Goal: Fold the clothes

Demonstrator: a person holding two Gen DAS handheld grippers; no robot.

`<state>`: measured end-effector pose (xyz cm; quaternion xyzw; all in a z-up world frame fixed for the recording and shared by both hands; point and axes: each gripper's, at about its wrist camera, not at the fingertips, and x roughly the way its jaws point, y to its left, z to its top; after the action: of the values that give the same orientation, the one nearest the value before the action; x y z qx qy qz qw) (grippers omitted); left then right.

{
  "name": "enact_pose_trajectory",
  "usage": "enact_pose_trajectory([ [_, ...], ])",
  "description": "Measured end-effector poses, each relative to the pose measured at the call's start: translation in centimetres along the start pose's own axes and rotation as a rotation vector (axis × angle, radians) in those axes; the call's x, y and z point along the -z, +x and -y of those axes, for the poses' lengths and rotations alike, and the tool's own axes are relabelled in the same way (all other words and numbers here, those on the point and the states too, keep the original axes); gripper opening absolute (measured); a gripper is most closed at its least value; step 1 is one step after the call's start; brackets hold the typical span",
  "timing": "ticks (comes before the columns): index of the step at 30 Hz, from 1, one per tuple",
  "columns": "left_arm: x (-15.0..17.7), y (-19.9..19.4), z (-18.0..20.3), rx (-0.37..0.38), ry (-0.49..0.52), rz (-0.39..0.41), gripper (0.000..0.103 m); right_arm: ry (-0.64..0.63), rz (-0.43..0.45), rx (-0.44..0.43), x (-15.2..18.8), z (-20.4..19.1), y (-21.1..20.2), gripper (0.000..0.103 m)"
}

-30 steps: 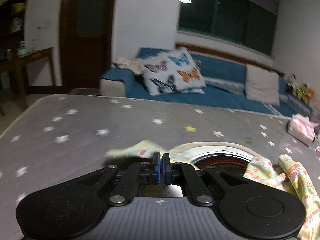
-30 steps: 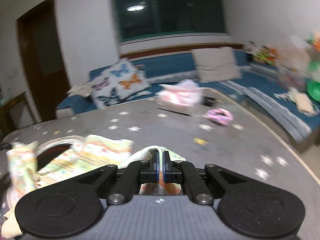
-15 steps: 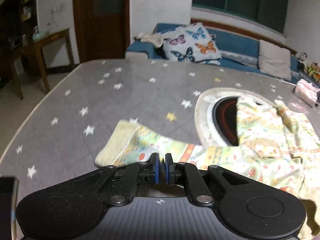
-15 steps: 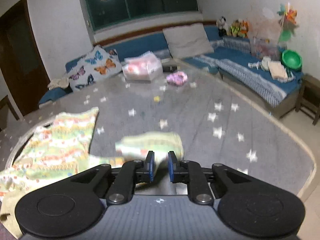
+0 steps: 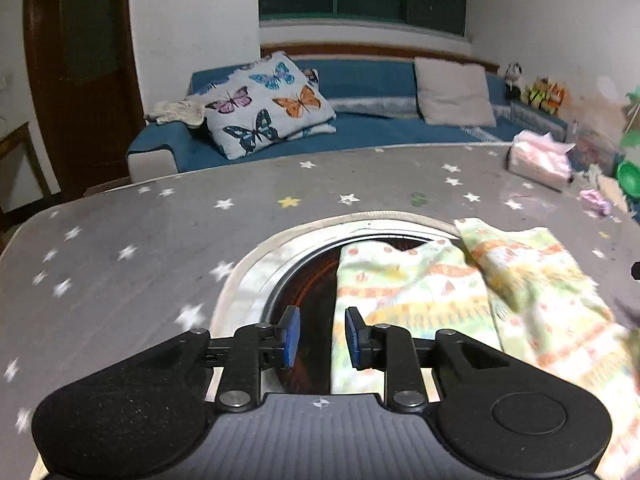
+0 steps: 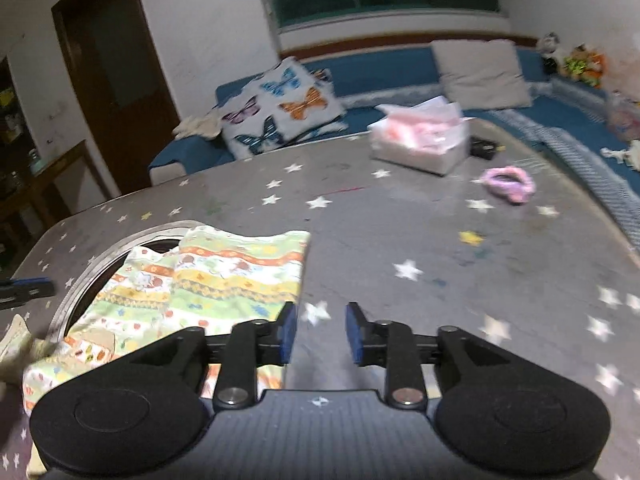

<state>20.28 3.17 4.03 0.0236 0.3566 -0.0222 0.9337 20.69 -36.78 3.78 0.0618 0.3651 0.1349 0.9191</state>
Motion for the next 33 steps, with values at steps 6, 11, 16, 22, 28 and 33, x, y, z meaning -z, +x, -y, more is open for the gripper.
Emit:
enact_pose_trajectory([
  [6,-2.0,6.6,1.7,-0.013,0.043,-0.054,0.037,0.001,-0.046,-0.012,-1.9,-0.4,5.3,0.033],
  [11,-2.1,8.9,1.9,0.007,0.055,-0.070,0.038,0.011,-0.066,-0.035,-2.9,-0.5,8.1,0.033],
  [16,-1.9,9.1,2.2,0.041,0.084,-0.047,0.023,-0.004,-0.081,-0.046,-3.4,-1.0,9.8,0.033],
  [22,-2.1,9.0,2.1,0.008,0.097,0.003,0.002,-0.036,-0.092,-0.052,-4.0,-2.0,10.9,0.019],
  [28,-3.5,7.5,0.1,-0.079,0.066,0.106,0.002,-0.095,-0.038,-0.027,-5.4,-3.9,11.3,0.002],
  [33,-4.4,8.9,-1.9,-0.139,0.031,0.086,0.002,-0.090,-0.010,-0.006,-7.5,-4.8,13.6,0.003],
])
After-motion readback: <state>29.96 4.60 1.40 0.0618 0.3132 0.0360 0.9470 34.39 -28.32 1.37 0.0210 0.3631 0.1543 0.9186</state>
